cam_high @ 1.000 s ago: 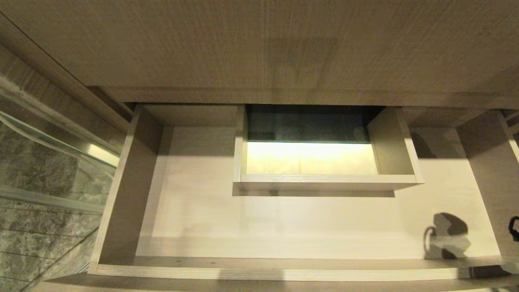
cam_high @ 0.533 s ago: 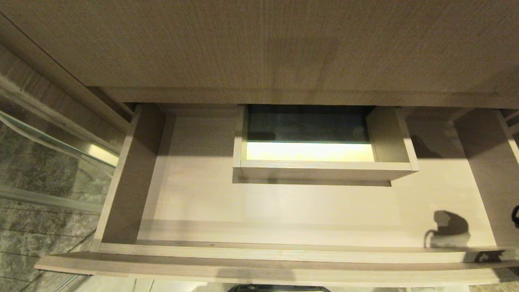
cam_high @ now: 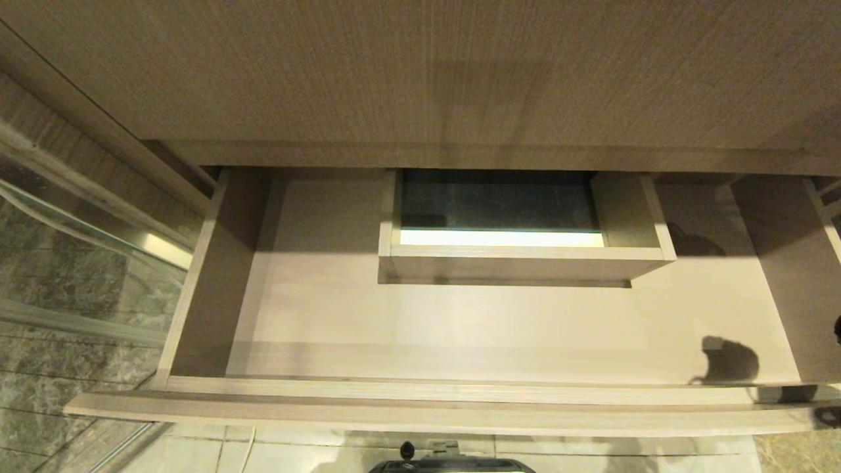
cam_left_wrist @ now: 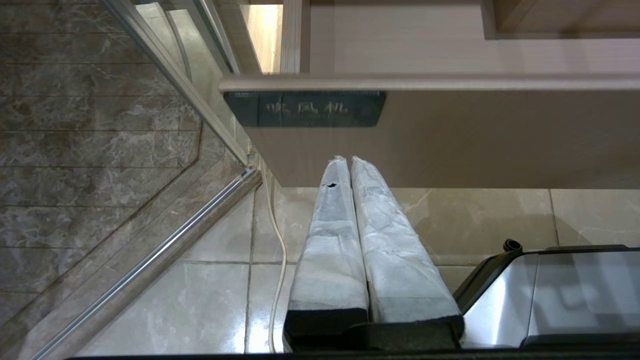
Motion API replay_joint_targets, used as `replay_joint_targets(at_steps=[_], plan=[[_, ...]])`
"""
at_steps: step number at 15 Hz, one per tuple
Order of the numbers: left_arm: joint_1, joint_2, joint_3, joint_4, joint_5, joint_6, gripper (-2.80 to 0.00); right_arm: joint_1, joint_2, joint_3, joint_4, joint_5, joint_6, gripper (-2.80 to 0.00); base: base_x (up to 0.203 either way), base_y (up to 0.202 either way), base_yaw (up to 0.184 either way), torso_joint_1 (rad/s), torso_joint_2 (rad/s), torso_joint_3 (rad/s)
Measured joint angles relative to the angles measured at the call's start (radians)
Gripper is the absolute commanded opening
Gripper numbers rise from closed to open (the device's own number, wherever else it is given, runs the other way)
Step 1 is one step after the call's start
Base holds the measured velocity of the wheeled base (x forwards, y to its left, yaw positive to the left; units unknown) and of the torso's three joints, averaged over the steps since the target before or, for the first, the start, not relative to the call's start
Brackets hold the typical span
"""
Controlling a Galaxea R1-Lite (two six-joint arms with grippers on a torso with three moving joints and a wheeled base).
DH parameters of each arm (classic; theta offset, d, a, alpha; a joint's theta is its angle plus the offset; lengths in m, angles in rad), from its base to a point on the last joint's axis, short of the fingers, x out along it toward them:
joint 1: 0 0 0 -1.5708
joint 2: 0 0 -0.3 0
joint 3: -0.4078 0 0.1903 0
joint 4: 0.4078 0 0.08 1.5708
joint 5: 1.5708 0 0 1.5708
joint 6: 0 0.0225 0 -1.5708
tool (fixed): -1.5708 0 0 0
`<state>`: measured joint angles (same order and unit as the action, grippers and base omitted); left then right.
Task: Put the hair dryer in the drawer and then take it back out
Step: Close the drawer
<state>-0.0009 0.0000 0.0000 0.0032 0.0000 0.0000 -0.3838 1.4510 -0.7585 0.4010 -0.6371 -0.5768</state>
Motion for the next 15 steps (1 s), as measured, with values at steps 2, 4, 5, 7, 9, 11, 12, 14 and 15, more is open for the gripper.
replay_joint_targets(at_steps=[2, 4, 5, 7, 9, 11, 12, 14, 15], plan=[[-0.001, 0.0, 0.0, 0.0, 0.0, 0.0, -2.8, 0.001, -0.01, -0.005, -0.04, 0.005, -0.001, -2.8, 0.0, 0.0, 0.0, 0.0, 0.0, 0.0], [-0.001, 0.0, 0.0, 0.0, 0.0, 0.0, -2.8, 0.0, -0.018, -0.005, -0.084, 0.038, -0.002, -2.8, 0.0, 0.0, 0.0, 0.0, 0.0, 0.0], [-0.001, 0.0, 0.0, 0.0, 0.0, 0.0, -2.8, 0.0, -0.021, -0.005, -0.101, 0.041, -0.002, -2.8, 0.0, 0.0, 0.0, 0.0, 0.0, 0.0], [0.0, 0.0, 0.0, 0.0, 0.0, 0.0, -2.8, 0.001, -0.025, -0.004, -0.101, 0.042, -0.002, -2.8, 0.0, 0.0, 0.0, 0.0, 0.0, 0.0], [-0.001, 0.0, 0.0, 0.0, 0.0, 0.0, -2.8, 0.002, -0.028, -0.002, -0.123, 0.059, -0.007, -2.8, 0.0, 0.0, 0.0, 0.0, 0.0, 0.0], [-0.001, 0.0, 0.0, 0.0, 0.0, 0.0, -2.8, 0.007, -0.034, 0.002, -0.241, 0.101, -0.01, -2.8, 0.0, 0.0, 0.0, 0.0, 0.0, 0.0], [-0.001, 0.0, 0.0, 0.0, 0.0, 0.0, -2.8, 0.01, -0.037, 0.002, -0.295, 0.111, -0.01, -2.8, 0.0, 0.0, 0.0, 0.0, 0.0, 0.0], [0.0, 0.0, 0.0, 0.0, 0.0, 0.0, -2.8, 0.015, -0.041, -0.003, -0.349, 0.14, -0.027, -2.8, 0.0, 0.0, 0.0, 0.0, 0.0, 0.0], [-0.001, 0.0, 0.0, 0.0, 0.0, 0.0, -2.8, 0.017, -0.045, 0.002, -0.409, 0.182, -0.05, -2.8, 0.0, 0.0, 0.0, 0.0, 0.0, 0.0]])
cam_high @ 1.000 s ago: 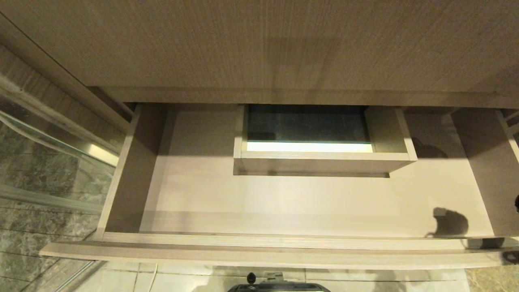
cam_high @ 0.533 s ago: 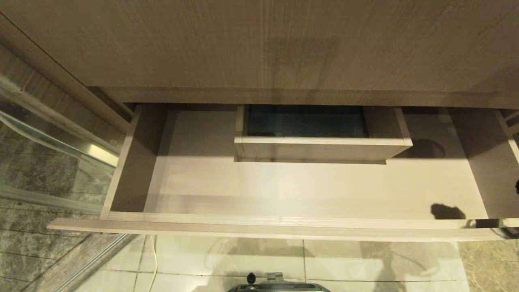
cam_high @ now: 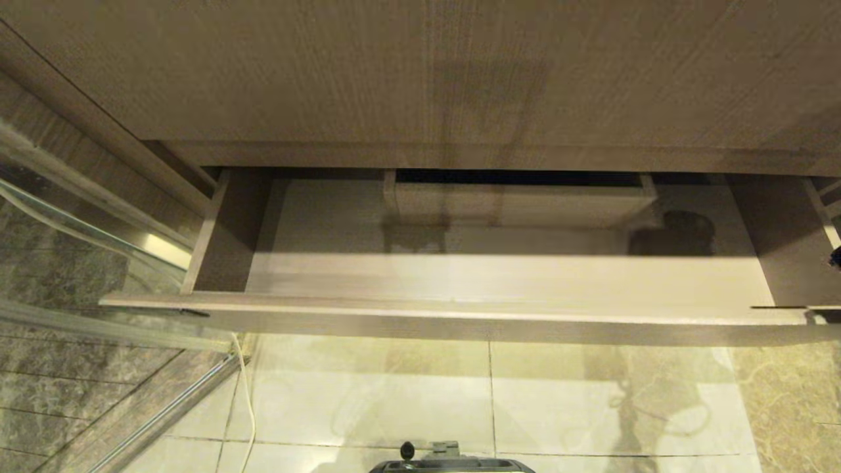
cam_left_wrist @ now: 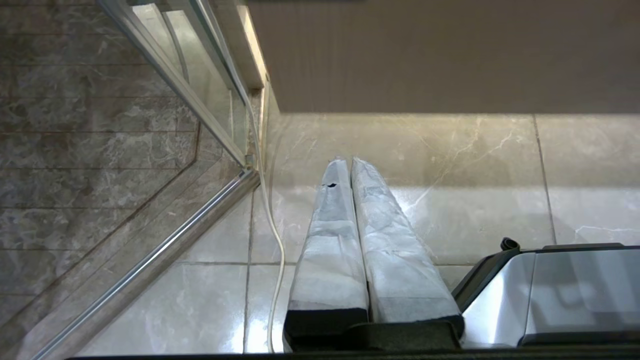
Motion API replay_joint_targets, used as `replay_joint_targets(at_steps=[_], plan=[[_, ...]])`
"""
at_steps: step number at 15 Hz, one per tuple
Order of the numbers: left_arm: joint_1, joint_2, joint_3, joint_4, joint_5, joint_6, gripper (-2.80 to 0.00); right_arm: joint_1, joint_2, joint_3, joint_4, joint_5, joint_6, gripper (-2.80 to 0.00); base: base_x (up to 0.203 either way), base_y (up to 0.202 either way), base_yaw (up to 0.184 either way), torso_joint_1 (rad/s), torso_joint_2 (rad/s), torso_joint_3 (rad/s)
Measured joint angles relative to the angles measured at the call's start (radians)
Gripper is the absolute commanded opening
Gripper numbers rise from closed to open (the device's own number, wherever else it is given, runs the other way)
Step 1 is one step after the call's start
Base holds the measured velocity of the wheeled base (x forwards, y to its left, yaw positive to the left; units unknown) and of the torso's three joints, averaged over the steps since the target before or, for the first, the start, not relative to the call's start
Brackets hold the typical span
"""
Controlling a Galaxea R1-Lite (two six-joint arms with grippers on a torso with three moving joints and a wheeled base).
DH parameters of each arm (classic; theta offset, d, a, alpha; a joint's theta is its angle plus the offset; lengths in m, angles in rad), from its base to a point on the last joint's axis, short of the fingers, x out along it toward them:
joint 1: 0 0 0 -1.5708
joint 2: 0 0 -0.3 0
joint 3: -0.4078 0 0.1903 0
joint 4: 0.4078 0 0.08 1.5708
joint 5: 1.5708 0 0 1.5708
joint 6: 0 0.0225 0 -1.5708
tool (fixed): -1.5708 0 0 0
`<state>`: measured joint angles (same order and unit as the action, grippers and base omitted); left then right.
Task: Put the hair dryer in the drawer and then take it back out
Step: Close the drawer
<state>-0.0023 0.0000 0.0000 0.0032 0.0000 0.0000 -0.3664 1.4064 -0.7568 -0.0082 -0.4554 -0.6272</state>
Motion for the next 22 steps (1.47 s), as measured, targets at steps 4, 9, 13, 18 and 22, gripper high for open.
replay_joint_targets(at_steps=[4, 9, 13, 18, 22], plan=[[0.0, 0.0, 0.0, 0.0, 0.0, 0.0, -2.8, 0.002, -0.012, 0.011, -0.149, 0.084, -0.043, -2.8, 0.0, 0.0, 0.0, 0.0, 0.0, 0.0], [0.0, 0.0, 0.0, 0.0, 0.0, 0.0, -2.8, 0.003, -0.046, 0.039, -0.34, 0.165, -0.062, -2.8, 0.0, 0.0, 0.0, 0.0, 0.0, 0.0], [0.001, 0.0, 0.0, 0.0, 0.0, 0.0, -2.8, 0.003, -0.052, 0.041, -0.341, 0.164, -0.062, -2.8, 0.0, 0.0, 0.0, 0.0, 0.0, 0.0], [0.001, 0.0, 0.0, 0.0, 0.0, 0.0, -2.8, 0.008, -0.042, 0.045, -0.386, 0.175, -0.063, -2.8, 0.0, 0.0, 0.0, 0.0, 0.0, 0.0], [0.001, 0.0, -0.001, 0.0, 0.0, 0.0, -2.8, 0.032, 0.087, 0.026, -0.688, 0.203, -0.063, -2.8, 0.0, 0.0, 0.0, 0.0, 0.0, 0.0]])
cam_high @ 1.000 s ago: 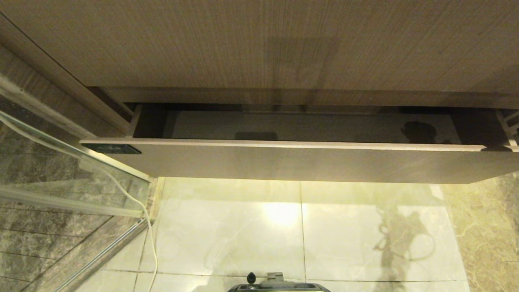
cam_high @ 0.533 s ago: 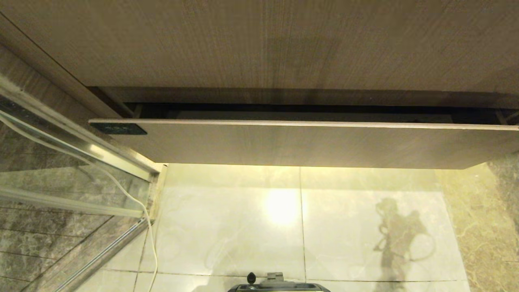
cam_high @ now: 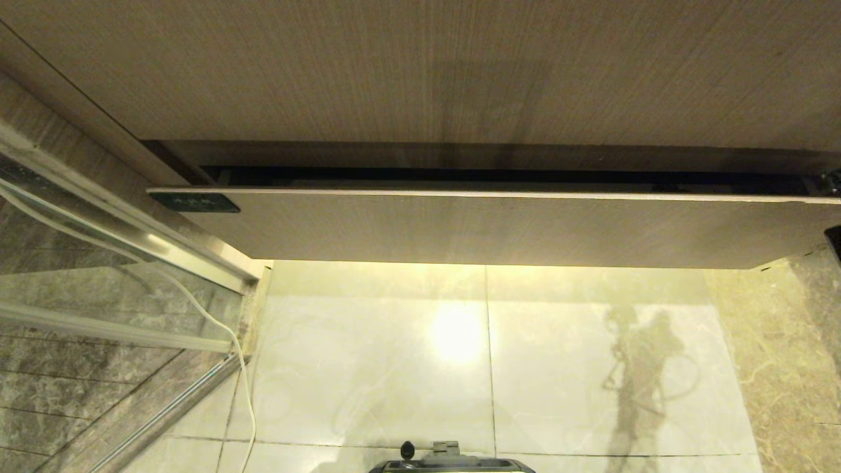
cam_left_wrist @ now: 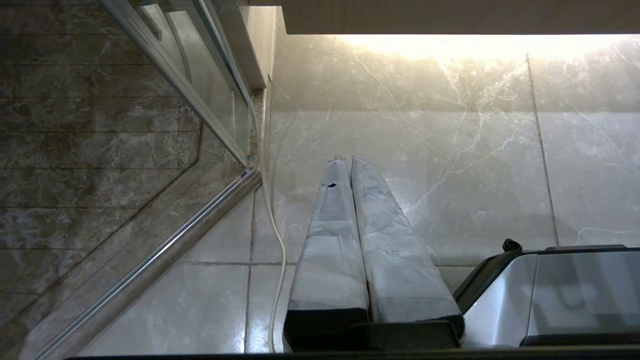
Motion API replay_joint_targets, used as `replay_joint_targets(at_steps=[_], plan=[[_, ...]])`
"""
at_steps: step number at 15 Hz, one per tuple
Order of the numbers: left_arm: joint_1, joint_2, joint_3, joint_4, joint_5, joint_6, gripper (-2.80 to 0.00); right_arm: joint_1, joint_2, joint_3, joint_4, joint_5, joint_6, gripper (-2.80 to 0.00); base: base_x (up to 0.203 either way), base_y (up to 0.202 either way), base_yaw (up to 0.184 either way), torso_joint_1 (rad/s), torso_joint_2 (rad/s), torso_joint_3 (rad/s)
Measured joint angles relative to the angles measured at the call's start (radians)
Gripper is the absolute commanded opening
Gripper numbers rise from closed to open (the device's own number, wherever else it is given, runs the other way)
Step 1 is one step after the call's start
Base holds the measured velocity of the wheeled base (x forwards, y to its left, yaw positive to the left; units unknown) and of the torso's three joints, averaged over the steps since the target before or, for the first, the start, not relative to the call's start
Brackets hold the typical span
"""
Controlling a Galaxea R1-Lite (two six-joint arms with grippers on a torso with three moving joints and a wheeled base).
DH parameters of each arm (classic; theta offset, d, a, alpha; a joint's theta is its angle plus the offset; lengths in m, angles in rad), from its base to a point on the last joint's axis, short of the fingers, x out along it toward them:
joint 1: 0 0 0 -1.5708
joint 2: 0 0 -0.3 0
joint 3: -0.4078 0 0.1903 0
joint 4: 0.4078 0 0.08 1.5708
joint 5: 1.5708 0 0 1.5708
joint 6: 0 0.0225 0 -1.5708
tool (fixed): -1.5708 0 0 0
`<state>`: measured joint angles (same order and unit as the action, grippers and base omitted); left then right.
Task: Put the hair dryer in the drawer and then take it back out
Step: Close the drawer
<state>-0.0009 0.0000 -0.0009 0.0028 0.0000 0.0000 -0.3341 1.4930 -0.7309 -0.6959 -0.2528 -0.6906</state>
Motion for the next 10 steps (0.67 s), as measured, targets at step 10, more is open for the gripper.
replay_joint_targets(at_steps=[10], plan=[[0.0, 0.0, 0.001, 0.0, 0.0, 0.0, -2.8, 0.01, 0.196, -0.151, -0.087, 0.019, -0.038, -2.8, 0.0, 0.0, 0.0, 0.0, 0.0, 0.0]])
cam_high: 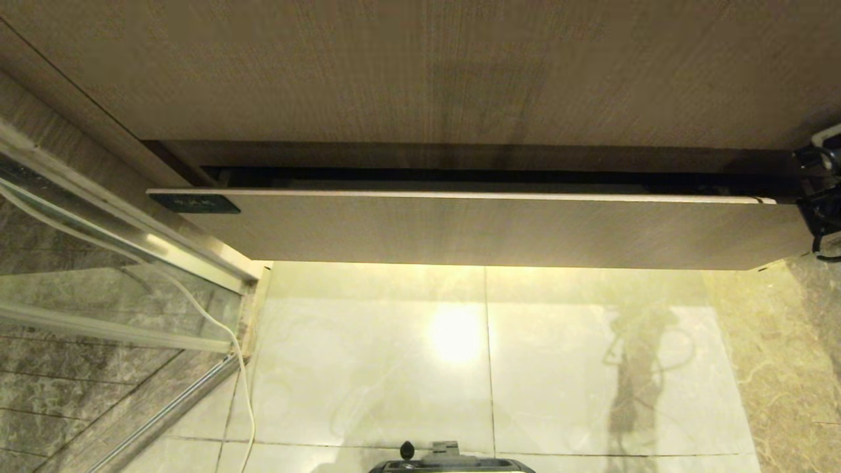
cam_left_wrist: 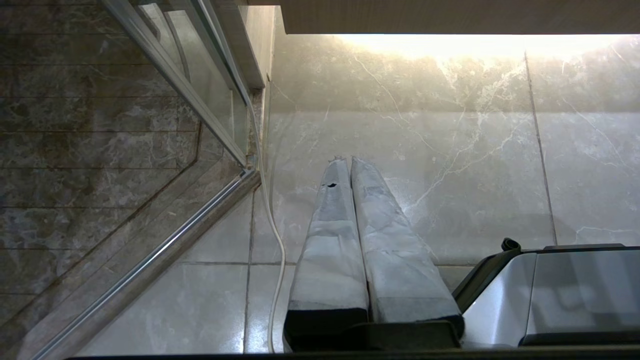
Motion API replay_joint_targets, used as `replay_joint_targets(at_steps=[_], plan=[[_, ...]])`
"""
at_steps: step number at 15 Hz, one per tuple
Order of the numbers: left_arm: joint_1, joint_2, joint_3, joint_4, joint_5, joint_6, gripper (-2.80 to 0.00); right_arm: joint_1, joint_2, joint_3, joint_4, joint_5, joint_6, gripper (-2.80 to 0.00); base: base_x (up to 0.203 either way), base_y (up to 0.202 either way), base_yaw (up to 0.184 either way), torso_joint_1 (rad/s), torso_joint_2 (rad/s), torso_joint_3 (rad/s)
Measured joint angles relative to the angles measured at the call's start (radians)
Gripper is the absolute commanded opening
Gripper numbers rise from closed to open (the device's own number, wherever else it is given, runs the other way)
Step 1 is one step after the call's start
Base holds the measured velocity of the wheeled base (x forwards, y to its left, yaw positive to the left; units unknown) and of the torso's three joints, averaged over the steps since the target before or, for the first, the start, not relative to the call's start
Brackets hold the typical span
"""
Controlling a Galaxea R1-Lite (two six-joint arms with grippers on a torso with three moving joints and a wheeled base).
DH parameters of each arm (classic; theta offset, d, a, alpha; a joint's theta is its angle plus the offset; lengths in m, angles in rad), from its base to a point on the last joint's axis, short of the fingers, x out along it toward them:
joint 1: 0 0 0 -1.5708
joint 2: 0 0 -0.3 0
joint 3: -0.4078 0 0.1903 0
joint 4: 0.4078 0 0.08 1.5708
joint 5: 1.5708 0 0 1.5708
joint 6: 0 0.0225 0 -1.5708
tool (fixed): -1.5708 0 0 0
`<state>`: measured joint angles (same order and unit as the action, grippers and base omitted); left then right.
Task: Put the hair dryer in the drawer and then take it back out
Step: Close the drawer
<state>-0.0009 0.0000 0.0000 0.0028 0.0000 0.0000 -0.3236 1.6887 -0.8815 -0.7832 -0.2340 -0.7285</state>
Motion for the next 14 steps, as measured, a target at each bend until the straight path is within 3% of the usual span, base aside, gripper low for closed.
replay_joint_targets(at_steps=[6, 11, 14], plan=[[-0.001, 0.0, 0.0, 0.0, 0.0, 0.0, -2.8, 0.001, -0.028, 0.01, 0.016, 0.025, -0.005, -2.8, 0.0, 0.0, 0.0, 0.0, 0.0, 0.0], [-0.001, 0.0, 0.0, 0.0, 0.0, 0.0, -2.8, -0.001, -0.141, 0.066, 0.024, 0.113, -0.026, -2.8, 0.0, 0.0, 0.0, 0.0, 0.0, 0.0], [-0.001, 0.0, 0.0, 0.0, 0.0, 0.0, -2.8, -0.003, -0.199, 0.101, 0.017, 0.118, -0.027, -2.8, 0.0, 0.0, 0.0, 0.0, 0.0, 0.0]])
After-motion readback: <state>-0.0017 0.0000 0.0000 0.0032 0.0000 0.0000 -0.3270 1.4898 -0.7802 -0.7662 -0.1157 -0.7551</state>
